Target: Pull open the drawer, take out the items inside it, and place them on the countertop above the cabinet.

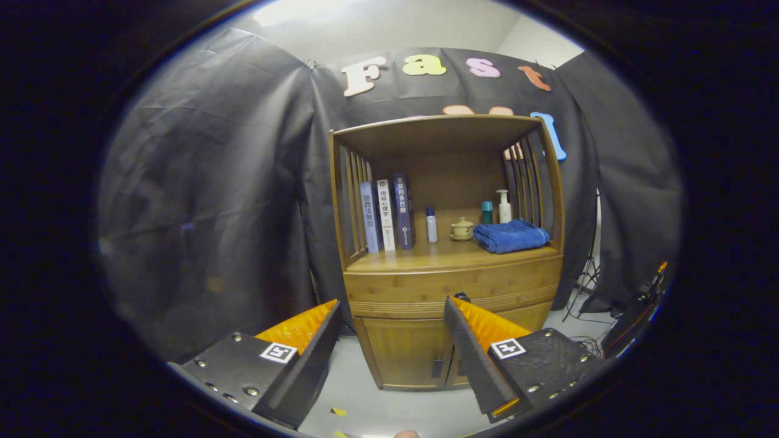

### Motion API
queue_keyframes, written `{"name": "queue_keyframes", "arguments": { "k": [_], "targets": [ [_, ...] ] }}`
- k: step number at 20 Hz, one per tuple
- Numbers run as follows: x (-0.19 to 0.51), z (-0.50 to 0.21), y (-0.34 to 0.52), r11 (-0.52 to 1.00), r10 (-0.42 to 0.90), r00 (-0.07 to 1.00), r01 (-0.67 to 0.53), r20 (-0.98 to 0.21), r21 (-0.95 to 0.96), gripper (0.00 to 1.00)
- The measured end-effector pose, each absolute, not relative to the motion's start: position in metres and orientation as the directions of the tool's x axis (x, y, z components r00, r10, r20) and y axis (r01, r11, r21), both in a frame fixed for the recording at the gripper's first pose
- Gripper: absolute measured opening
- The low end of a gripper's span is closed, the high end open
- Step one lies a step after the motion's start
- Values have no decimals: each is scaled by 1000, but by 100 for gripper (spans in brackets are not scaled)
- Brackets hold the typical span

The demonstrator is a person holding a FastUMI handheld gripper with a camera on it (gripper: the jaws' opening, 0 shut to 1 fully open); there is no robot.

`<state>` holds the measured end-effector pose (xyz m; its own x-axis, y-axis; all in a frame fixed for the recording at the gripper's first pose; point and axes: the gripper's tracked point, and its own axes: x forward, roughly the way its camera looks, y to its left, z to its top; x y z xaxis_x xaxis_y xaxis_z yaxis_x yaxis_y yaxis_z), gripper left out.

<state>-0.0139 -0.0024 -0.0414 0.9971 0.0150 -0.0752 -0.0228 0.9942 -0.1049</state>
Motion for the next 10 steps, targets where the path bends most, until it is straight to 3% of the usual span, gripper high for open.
{"name": "queue_keyframes", "arguments": {
  "k": [10],
  "targets": [
    [-15,-30,-11,992,-11,999,7,-32,-125,100]
  ]
}}
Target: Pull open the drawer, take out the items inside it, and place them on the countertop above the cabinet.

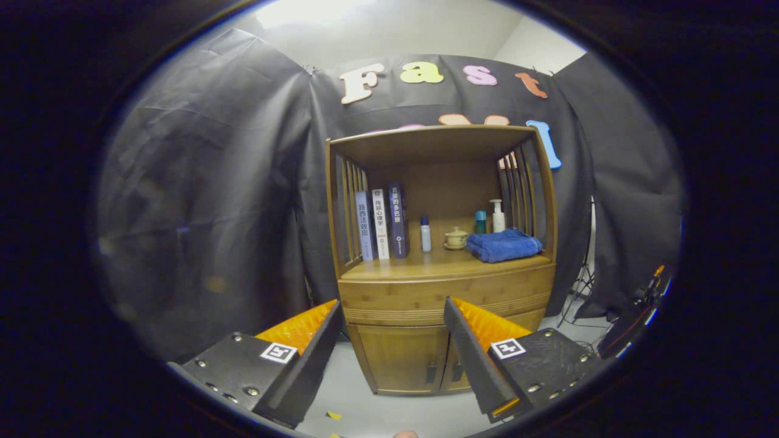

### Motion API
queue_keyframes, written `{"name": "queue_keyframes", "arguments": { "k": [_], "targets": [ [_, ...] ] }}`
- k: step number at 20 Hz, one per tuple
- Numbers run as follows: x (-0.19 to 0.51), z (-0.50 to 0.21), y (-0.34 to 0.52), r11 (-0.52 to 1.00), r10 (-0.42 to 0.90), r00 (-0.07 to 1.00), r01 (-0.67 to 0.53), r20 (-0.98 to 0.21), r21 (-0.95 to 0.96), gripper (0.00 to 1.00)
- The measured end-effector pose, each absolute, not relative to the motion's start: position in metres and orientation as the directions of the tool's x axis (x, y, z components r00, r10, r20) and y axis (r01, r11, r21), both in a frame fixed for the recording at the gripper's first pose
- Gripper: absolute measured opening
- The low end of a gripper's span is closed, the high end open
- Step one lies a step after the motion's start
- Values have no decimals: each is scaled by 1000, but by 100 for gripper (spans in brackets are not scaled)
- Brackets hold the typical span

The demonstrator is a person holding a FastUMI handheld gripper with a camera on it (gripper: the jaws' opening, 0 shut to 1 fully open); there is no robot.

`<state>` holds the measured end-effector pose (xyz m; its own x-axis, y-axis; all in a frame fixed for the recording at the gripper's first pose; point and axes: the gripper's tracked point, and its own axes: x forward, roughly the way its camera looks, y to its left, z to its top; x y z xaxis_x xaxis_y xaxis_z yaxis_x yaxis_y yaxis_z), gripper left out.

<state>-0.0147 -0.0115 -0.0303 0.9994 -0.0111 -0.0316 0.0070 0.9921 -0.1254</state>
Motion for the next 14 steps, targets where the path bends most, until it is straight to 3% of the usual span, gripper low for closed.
{"name": "queue_keyframes", "arguments": {
  "k": [8,14],
  "targets": [
    [9,-29,-36,980,-53,998,57,28,-192,100],
    [73,-66,-72,965,-69,998,67,2,-252,100]
  ]
}}
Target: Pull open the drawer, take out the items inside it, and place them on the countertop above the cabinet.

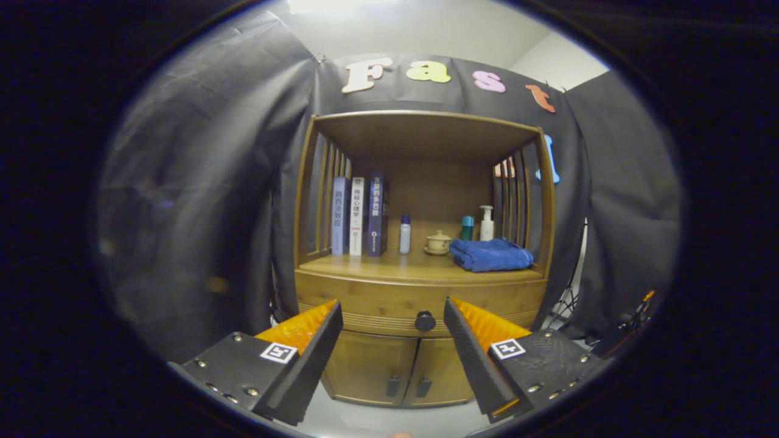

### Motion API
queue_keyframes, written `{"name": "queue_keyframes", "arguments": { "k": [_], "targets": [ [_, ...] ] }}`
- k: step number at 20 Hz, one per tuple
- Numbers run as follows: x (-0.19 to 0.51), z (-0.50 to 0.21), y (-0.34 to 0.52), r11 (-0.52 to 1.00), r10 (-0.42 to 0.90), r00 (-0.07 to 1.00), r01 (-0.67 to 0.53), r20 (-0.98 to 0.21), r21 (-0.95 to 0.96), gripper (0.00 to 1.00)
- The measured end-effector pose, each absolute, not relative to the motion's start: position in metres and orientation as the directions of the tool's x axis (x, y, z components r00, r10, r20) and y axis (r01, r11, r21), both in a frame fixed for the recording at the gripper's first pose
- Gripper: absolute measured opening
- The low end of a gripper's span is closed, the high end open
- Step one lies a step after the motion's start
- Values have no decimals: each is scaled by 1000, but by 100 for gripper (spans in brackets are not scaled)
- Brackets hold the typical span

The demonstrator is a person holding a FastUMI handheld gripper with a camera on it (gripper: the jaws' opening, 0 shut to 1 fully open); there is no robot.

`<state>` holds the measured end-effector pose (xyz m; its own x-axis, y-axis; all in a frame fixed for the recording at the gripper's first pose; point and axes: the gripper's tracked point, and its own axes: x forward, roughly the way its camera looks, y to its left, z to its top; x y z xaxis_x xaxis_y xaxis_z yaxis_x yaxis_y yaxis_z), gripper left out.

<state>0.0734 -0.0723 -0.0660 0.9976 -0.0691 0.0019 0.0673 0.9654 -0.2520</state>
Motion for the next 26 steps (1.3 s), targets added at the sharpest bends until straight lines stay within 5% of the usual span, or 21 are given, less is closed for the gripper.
{"name": "queue_keyframes", "arguments": {
  "k": [12,25,26],
  "targets": [
    [195,-195,-114,953,-76,982,21,-173,-302,100],
    [224,-162,-165,963,-206,974,185,-94,-194,100],
    [257,-162,-170,973,-189,978,174,-91,-149,71]
  ]
}}
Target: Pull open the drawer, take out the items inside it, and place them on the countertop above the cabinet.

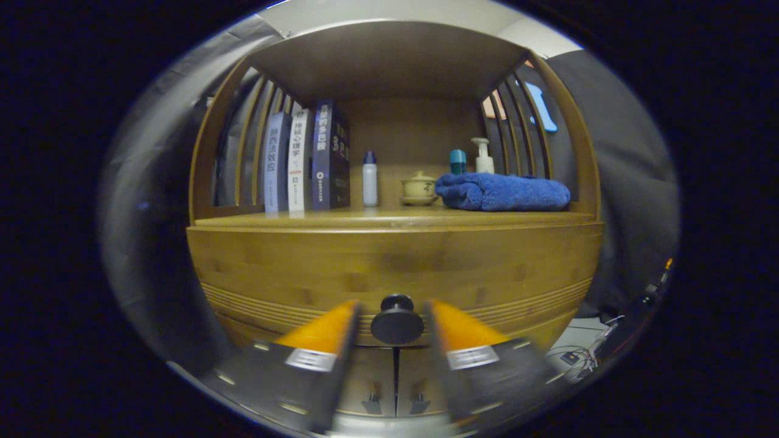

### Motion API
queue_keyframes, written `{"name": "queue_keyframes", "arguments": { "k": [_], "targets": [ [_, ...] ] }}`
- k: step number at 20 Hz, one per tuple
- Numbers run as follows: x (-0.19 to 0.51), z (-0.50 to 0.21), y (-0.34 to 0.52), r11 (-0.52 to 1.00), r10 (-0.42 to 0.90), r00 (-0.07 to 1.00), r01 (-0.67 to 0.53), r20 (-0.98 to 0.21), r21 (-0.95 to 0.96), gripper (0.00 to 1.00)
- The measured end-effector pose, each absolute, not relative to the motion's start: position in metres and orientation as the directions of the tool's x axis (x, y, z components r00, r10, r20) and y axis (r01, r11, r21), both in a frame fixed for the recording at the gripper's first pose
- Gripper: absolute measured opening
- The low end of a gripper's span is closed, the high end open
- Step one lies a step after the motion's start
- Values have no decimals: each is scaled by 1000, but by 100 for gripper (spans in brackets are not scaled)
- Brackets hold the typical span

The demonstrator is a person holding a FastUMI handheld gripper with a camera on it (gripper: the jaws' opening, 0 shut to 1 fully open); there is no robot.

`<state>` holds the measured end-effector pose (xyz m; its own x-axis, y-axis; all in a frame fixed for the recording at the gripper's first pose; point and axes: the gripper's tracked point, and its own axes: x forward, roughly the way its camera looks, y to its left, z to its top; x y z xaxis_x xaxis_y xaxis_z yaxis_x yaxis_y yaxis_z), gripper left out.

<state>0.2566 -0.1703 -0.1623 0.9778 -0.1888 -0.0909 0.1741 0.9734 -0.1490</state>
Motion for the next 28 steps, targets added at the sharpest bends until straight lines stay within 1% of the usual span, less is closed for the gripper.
{"name": "queue_keyframes", "arguments": {
  "k": [1,3,4,6,7,8,10,12,14,20,23,28],
  "targets": [
    [256,-163,-174,970,-212,969,193,-126,-147,42],
    [240,-160,-171,959,-232,967,208,-110,-194,41],
    [242,-156,-169,956,-234,970,216,-71,-201,41],
    [243,-157,-168,952,-224,973,208,-48,-222,41],
    [244,-160,-168,951,-212,975,190,-65,-245,41],
    [241,-161,-167,953,-207,975,182,-80,-242,38],
    [235,-164,-163,961,-214,964,179,-157,-210,31],
    [232,-168,-165,961,-215,959,175,-182,-215,32],
    [219,-169,-166,953,-210,957,155,-199,-260,32],
    [143,-169,-153,962,-213,952,165,-219,-218,31],
    [119,-178,-150,964,-208,942,151,-264,-219,32],
    [78,-176,-144,969,-197,953,152,-231,-197,31]
  ]
}}
